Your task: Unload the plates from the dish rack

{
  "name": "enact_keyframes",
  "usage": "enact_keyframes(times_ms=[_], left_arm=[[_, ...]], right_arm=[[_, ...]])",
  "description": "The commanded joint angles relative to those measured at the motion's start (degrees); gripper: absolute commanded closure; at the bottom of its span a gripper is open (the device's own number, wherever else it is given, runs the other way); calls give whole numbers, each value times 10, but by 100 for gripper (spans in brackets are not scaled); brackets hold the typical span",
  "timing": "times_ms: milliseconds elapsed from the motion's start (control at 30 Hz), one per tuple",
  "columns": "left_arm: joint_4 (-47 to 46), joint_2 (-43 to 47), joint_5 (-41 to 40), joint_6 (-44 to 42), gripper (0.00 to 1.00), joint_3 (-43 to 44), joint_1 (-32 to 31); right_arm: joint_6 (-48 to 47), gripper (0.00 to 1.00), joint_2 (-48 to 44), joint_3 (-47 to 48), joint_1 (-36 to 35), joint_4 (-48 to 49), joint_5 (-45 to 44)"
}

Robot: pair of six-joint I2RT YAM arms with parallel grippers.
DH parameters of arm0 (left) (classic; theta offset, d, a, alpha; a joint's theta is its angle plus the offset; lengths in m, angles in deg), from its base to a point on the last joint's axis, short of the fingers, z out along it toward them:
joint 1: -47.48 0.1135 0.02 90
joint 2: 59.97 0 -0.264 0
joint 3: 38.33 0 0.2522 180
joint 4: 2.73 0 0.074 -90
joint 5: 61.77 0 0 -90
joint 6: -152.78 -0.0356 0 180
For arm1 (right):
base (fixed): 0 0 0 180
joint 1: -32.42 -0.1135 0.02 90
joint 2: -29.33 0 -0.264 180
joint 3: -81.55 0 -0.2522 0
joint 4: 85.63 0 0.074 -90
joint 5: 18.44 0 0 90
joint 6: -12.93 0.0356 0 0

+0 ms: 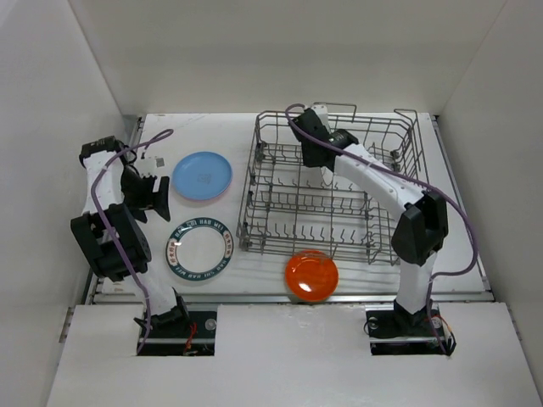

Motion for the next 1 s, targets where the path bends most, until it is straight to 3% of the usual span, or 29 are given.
enact_keyframes(times_ms=[0, 200, 333, 433, 600, 800, 967], left_arm=[[12, 31, 3, 22, 29, 44, 1], [39, 36, 70, 42, 29, 122, 1], [81, 36, 133, 39, 22, 172, 1], [144, 12, 221, 4, 12, 220, -5], [184, -15, 255, -9, 1, 294, -40], [184, -15, 299, -4, 1, 306, -108], [173, -15, 265, -9, 1, 227, -172]], right_arm=[[-70, 100, -96, 61, -30, -16, -207], [-230, 100, -132, 55, -121, 53, -287], [-316, 100, -138, -22, -247, 88, -350], [-352, 100, -95, -82, -342, 94, -412], [-352, 100, 10, -22, -442, 35, -461], [-345, 100, 77, 21, -467, 35, -445], [-333, 100, 125, 54, -473, 35, -453]])
